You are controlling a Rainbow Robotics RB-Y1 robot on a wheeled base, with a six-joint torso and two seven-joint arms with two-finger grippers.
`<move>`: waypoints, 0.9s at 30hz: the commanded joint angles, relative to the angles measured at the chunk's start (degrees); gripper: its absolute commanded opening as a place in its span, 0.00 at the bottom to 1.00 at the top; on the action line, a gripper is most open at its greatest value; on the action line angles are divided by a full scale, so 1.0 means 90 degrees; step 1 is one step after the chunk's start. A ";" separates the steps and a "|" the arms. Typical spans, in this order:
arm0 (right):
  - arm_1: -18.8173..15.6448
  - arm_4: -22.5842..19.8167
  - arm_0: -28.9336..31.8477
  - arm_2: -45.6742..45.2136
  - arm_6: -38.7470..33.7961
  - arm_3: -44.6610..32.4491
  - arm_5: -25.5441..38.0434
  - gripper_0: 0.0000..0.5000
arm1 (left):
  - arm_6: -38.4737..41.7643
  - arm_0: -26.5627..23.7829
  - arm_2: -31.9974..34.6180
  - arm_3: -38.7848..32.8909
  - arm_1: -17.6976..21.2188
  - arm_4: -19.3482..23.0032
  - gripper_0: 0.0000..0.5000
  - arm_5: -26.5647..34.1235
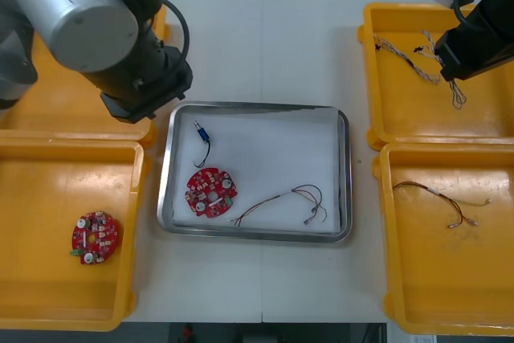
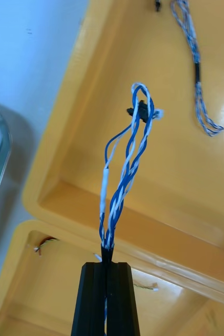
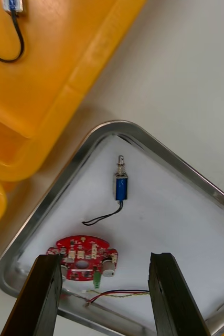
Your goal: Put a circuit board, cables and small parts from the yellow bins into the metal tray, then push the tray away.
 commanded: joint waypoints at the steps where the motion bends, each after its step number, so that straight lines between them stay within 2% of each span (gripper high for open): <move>1: -0.0146 -0.0305 0.0005 -0.0146 0.0219 -0.0610 0.0042 0.00 | -0.1106 -0.0605 0.0186 0.0336 0.0870 0.0616 0.97 -0.0090; 5: -0.0136 -0.0491 -0.0005 0.0137 0.0268 -0.1166 0.0033 0.00 | -0.1731 -0.0614 0.0411 0.0776 0.1221 0.0870 0.99 -0.0412; 8: -0.0136 -0.0500 -0.0005 0.0460 0.0316 -0.1596 -0.0026 0.00 | -0.2170 -0.0614 0.0411 0.1147 0.1397 0.0890 1.00 -0.0715; 16: -0.0136 -0.0491 -0.0064 0.1446 0.0629 -0.2367 -0.0719 0.00 | -0.3284 -0.0751 0.0411 0.2377 0.1582 0.0870 1.00 -0.1496; 27: -0.0039 -0.0500 -0.0806 0.3155 0.2377 -0.2182 -0.1637 0.00 | -0.4612 -0.1239 0.0401 0.4086 0.1582 0.0763 1.00 -0.2063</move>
